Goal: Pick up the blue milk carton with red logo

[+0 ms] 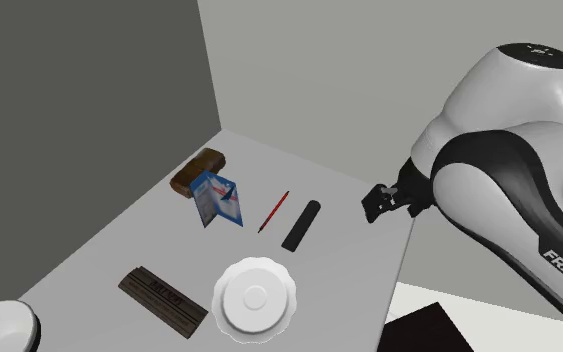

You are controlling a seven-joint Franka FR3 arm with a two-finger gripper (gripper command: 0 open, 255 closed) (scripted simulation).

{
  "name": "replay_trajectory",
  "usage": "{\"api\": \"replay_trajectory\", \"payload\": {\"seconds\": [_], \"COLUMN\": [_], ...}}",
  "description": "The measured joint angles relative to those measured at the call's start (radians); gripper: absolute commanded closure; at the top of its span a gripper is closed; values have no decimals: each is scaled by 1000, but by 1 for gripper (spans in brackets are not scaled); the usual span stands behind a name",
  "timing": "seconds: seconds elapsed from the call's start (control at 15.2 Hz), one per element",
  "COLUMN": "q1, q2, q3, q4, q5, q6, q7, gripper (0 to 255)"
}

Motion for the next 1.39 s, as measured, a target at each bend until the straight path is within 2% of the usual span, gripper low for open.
{"api": "replay_trajectory", "payload": {"seconds": [0.13,0.73,1.39], "q1": [4,69,137], "q2": [16,331,723], "q3": [4,84,190], "q4": [7,215,567], "q5": [1,5,-53], "q6": [7,72,56], "q7": [-4,-43,-64], "gripper": [0,0,0]}}
